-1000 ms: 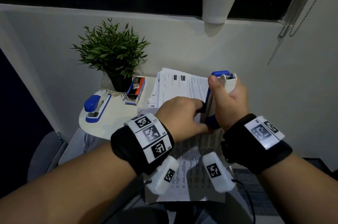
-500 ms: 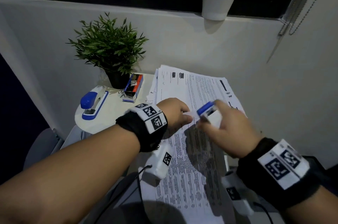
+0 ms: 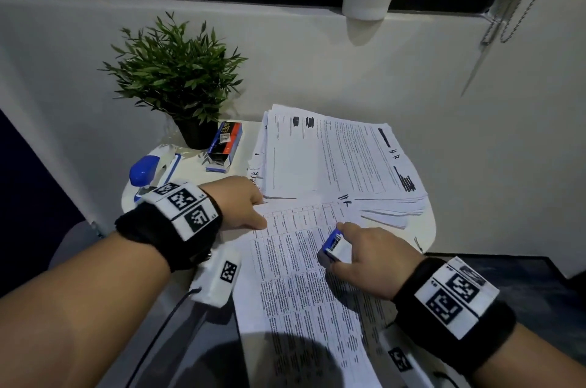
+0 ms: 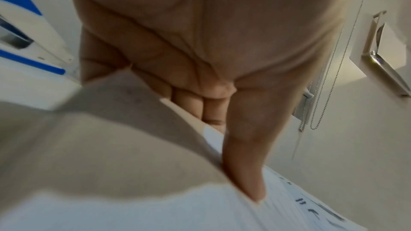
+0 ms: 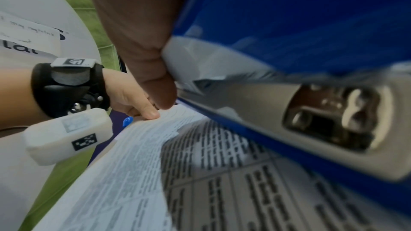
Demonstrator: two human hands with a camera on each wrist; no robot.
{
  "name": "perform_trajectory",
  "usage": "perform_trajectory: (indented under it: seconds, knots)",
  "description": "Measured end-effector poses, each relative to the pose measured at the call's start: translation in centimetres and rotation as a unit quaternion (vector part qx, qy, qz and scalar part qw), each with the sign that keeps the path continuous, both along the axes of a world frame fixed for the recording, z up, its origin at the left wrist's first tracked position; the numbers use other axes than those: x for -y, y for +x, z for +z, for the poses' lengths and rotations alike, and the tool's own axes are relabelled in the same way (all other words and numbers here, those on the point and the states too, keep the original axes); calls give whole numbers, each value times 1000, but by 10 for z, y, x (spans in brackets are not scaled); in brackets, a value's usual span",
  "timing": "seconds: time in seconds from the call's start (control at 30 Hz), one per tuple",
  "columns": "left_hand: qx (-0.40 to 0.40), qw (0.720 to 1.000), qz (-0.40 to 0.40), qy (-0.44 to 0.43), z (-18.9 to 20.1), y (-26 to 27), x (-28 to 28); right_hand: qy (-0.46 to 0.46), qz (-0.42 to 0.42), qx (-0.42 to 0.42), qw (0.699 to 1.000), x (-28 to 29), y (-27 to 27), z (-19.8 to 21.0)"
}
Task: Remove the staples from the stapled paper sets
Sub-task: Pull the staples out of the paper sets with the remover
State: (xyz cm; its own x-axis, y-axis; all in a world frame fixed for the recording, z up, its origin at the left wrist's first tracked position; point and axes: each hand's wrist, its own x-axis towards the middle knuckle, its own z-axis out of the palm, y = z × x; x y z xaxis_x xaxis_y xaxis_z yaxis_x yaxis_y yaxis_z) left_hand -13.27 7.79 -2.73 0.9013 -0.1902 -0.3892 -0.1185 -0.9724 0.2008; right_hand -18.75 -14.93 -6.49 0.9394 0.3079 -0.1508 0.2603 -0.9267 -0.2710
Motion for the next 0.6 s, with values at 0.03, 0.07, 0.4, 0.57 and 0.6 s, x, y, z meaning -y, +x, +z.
perform_trajectory:
  seconds: [0.03,0.07,0.4,0.57,0.6]
  knots:
    - [4,1000,2,-9,-2,-1,-2,-2,2,-1,1000,-1,0,0]
    - [12,1000,5,-20,-3,-2,-2,-6,2,-3,1000,-1,0,1]
    - [113,984,-12,-138,-10,-9,4,12,-70,76,995,25,34,31]
    - [229,969,-74,-51,-12,-9,13,-25,26,55,998,29,37,32]
    - [252,964,-80,-39,-13,-10,15,-47,41,68,996,29,35,31]
